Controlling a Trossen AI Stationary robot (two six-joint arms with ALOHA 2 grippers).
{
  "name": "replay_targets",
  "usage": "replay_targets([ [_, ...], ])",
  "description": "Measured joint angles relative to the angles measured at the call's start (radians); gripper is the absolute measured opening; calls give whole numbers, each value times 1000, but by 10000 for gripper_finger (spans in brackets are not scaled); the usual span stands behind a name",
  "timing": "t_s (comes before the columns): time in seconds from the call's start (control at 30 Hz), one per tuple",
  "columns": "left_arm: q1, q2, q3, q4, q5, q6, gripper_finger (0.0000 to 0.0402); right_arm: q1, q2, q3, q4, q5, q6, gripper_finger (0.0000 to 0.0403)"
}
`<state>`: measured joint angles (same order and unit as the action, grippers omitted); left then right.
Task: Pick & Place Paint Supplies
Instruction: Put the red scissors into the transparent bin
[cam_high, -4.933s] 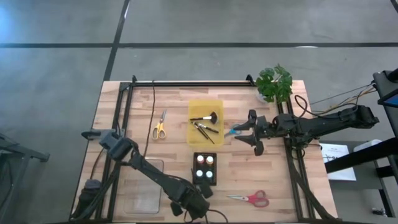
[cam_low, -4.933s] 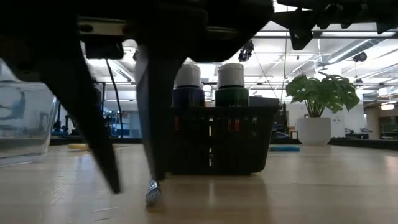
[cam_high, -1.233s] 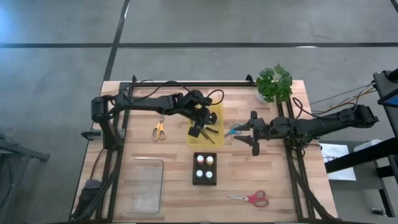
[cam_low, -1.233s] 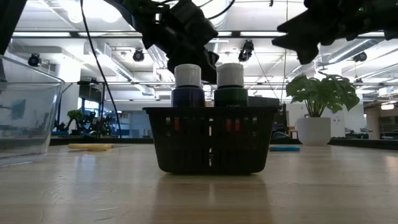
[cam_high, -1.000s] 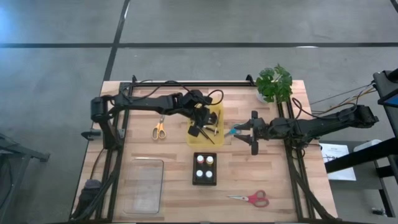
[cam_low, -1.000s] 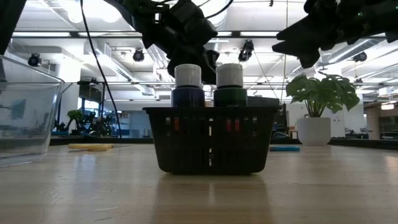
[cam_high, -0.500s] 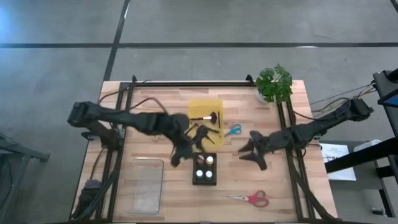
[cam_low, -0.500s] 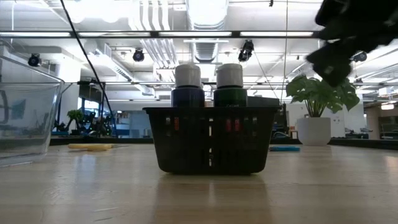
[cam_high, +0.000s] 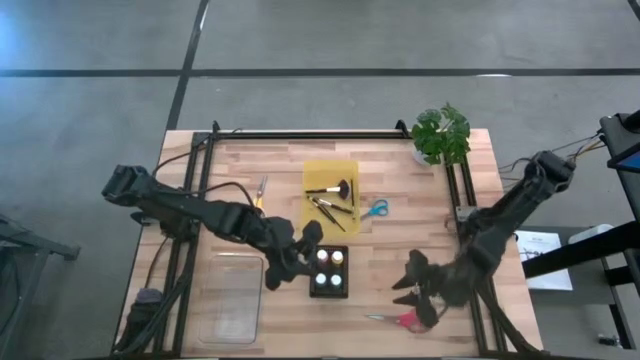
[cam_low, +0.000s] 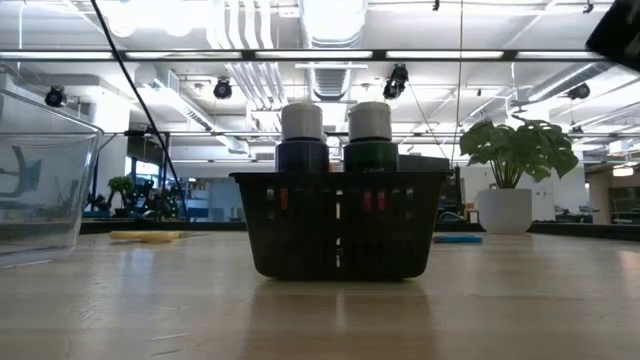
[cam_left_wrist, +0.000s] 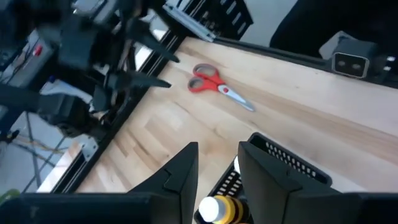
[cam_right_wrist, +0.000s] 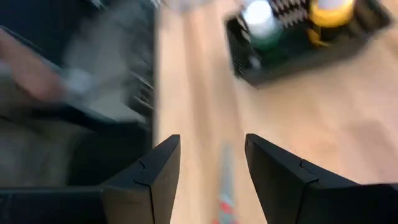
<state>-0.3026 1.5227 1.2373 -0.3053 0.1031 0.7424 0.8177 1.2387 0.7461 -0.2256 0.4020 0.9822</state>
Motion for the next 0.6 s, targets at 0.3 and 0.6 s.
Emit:
replay_targets([
  [0.3,-2,-3,0,9,-78,-38,122,50,359,463,-717,18,158,179],
  [0.6,-2,-3,0,8,-78,-36,122,52,527,578,-767,-154,200,179],
])
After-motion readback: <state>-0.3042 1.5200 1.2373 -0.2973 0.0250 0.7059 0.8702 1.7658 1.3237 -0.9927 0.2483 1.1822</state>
